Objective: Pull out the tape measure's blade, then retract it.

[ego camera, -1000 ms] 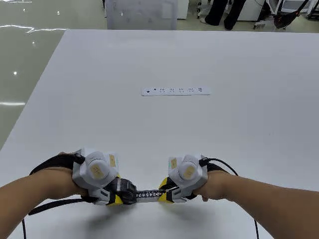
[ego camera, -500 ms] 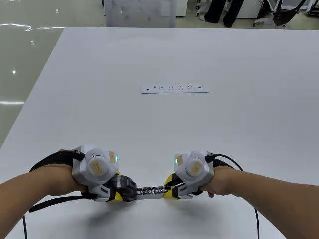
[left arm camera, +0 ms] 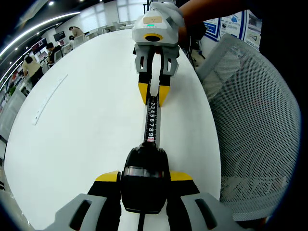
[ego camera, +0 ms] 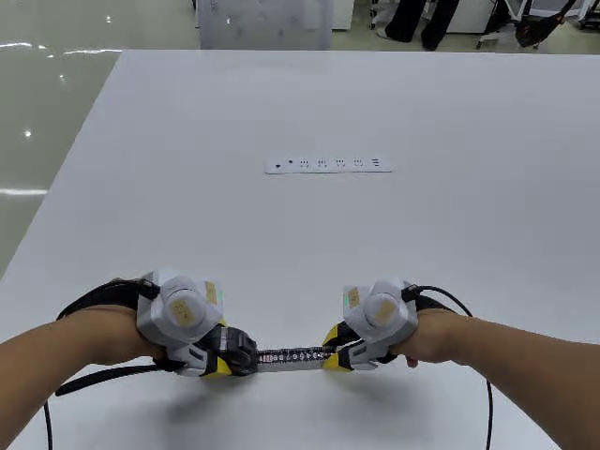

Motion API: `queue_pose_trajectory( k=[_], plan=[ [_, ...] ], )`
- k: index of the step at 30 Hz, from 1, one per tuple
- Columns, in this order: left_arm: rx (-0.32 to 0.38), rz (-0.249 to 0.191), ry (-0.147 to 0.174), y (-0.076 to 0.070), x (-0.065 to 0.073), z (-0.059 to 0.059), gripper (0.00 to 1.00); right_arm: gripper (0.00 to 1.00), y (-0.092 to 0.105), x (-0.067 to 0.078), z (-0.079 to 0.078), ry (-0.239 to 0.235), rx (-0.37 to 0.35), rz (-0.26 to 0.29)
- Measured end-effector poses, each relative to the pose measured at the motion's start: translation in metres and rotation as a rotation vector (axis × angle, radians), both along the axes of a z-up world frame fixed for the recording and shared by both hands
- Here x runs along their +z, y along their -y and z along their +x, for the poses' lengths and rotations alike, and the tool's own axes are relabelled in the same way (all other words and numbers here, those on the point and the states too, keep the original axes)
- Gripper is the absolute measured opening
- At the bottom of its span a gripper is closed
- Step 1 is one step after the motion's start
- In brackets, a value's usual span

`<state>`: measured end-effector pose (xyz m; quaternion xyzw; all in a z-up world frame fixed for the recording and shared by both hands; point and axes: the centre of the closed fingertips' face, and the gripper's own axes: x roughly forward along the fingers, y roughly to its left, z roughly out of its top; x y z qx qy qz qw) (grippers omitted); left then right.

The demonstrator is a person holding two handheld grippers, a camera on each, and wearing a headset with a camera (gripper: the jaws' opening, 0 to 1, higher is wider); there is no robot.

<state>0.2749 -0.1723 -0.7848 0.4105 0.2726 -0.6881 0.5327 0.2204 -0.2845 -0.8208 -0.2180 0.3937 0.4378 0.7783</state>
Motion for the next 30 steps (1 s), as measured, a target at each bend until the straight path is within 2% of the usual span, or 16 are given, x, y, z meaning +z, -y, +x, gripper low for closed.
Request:
queue_pose_trajectory(
  k=[30],
  plan=[
    [0.004, -0.001, -0.001, 0.0, 0.0, 0.0, 0.33, 0.13, 0.024, 0.001, -0.012, -0.011, -0.012, -0.015]
  ],
)
